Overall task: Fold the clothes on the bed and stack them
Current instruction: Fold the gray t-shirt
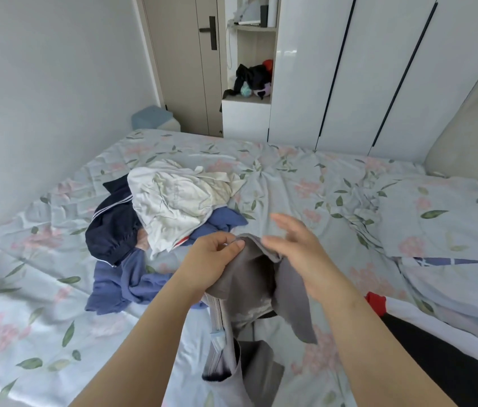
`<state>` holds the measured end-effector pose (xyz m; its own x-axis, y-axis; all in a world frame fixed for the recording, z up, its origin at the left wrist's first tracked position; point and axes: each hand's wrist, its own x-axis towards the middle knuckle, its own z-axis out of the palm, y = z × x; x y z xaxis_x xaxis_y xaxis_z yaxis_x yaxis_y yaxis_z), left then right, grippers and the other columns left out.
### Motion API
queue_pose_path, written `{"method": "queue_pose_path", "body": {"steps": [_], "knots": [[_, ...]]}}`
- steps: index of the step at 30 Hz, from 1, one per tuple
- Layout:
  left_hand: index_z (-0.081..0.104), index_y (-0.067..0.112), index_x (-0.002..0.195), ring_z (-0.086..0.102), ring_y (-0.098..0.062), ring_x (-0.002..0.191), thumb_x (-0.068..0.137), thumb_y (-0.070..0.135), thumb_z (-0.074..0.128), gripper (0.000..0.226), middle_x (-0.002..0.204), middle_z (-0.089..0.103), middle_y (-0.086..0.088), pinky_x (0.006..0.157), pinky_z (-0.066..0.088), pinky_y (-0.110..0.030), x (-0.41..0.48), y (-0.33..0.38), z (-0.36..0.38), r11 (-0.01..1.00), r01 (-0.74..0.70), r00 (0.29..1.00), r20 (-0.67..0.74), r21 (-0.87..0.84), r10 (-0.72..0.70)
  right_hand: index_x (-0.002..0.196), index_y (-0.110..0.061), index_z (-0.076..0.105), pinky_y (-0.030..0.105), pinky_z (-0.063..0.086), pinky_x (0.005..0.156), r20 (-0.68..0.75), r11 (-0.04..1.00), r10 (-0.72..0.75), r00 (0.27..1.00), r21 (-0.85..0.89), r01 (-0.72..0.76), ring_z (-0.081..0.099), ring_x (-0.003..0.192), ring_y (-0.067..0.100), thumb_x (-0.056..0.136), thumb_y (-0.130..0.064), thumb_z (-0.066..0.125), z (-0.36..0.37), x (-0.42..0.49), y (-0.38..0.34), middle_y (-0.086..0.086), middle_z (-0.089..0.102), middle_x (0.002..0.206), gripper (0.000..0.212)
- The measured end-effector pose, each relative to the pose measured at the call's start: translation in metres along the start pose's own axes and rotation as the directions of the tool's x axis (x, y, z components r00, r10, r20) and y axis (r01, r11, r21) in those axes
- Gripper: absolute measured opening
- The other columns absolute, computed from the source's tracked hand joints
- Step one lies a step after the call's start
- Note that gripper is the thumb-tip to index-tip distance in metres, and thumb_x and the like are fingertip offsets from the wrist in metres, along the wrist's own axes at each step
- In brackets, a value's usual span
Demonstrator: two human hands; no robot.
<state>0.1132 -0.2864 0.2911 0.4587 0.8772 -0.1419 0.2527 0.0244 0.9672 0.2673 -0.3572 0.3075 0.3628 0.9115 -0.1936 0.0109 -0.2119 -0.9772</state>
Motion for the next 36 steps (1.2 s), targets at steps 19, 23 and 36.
{"method": "queue_pose_path", "body": {"steps": [19, 23, 36], "knots": [[0.046, 0.009, 0.077, 0.049, -0.016, 0.057, 0.102, 0.015, 0.04, 0.026, 0.063, 0.048, -0.005, 0.06, 0.049, -0.026, -0.005, -0.047, 0.0, 0.946, 0.221, 0.975, 0.049, -0.238, -0.215, 0.098, -0.013, 0.06, 0.03, 0.045, 0.08, -0.217, 0.99, -0.046, 0.975, -0.139, 0.016, 0.057, 0.087, 0.019, 0.09, -0.004, 0.057, -0.011, 0.002, 0.026, 0.004, 0.061, 0.091, 0.012], [0.048, 0.014, 0.076, 0.031, -0.013, 0.052, 0.101, 0.019, 0.041, 0.027, 0.06, 0.038, -0.002, 0.054, 0.031, -0.026, -0.001, -0.041, 0.007, 0.979, 0.177, 0.984, 0.053, -0.104, -0.173, 0.113, -0.03, 0.053, 0.022, 0.04, 0.08, 0.008, 0.962, 0.02, 1.0, -0.272, -0.017, 0.054, 0.087, 0.006, 0.088, -0.01, 0.062, -0.006, -0.004, 0.031, -0.011, 0.054, 0.095, 0.033], [0.051, 0.014, 0.075, 0.037, -0.001, 0.045, 0.091, 0.011, 0.06, 0.019, 0.053, 0.044, 0.01, 0.047, 0.032, -0.014, -0.014, -0.057, 0.012, 0.997, 0.082, 0.962, 0.263, -0.001, -0.079, 0.088, -0.015, 0.052, 0.021, 0.037, 0.063, 0.007, 0.937, 0.04, 0.999, -0.349, -0.035, 0.043, 0.066, 0.009, 0.099, -0.018, 0.044, 0.005, -0.006, 0.04, -0.003, 0.048, 0.074, 0.015]]}}
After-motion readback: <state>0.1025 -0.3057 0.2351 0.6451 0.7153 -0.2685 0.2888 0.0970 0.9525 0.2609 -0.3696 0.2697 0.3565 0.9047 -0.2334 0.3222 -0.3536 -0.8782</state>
